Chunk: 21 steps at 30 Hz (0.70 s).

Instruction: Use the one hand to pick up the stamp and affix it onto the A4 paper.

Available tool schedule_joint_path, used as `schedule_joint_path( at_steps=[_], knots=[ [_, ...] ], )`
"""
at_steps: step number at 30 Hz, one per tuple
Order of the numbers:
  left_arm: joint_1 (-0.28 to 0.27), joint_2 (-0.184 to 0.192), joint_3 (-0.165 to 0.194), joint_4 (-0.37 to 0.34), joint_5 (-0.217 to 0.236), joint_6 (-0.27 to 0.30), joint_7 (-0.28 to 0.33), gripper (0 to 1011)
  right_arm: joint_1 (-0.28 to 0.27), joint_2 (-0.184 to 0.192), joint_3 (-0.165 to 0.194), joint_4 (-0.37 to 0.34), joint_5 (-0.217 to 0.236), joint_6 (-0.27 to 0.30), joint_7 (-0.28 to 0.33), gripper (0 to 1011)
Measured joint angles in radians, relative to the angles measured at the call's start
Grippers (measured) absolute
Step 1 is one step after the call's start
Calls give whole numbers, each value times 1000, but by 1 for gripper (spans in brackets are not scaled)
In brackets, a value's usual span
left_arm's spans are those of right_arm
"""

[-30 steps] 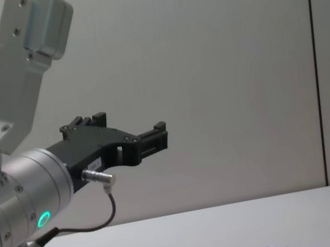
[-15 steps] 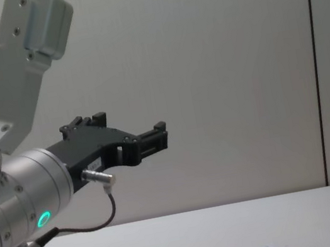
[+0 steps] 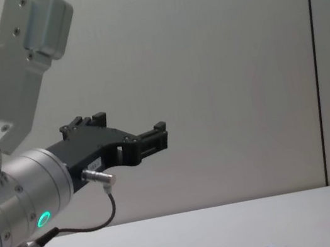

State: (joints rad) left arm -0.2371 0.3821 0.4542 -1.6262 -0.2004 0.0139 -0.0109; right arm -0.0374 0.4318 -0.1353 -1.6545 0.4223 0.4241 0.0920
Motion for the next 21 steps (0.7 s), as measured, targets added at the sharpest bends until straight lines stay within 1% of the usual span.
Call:
schedule_joint_path(
  at_steps=[1,2,4,5,6,8,9,11,12,13,15,16,18,20,21],
  knots=[
    [0,0,0,0,0,0,0,1001,0,0,-1,2,-1,1,2,807],
    [0,0,0,0,0,0,0,1001,2,-1,-2,5,-4,2,5,755],
    [0,0,0,0,0,0,0,1001,3,-2,-4,10,-9,4,10,690],
    [0,0,0,0,0,0,0,1001,3,-2,-4,11,-10,4,11,690],
    [0,0,0,0,0,0,0,1001,4,-3,-5,12,-13,5,13,629],
    [0,0,0,0,0,0,0,1001,5,-4,-7,15,-18,6,16,591],
    [0,0,0,0,0,0,0,1001,5,-4,-7,16,-20,7,17,534],
    [0,0,0,0,0,0,0,1001,6,-4,-8,18,-23,8,19,493],
    [0,0,0,0,0,0,0,1001,6,-5,-9,19,-27,8,20,430],
    [0,0,0,0,0,0,0,1001,6,-5,-10,20,-30,9,20,418],
    [0,0,0,0,0,0,0,1001,6,-5,-10,20,-32,9,21,330],
    [0,0,0,0,0,0,0,1001,6,-5,-10,20,-34,10,21,330],
    [0,0,0,0,0,0,0,1001,5,-5,-11,20,-38,11,21,254],
    [0,0,0,0,0,0,0,1001,5,-5,-11,20,-40,12,21,216],
    [0,0,0,0,0,0,0,1001,4,-6,-11,20,-42,13,19,216]
  ],
)
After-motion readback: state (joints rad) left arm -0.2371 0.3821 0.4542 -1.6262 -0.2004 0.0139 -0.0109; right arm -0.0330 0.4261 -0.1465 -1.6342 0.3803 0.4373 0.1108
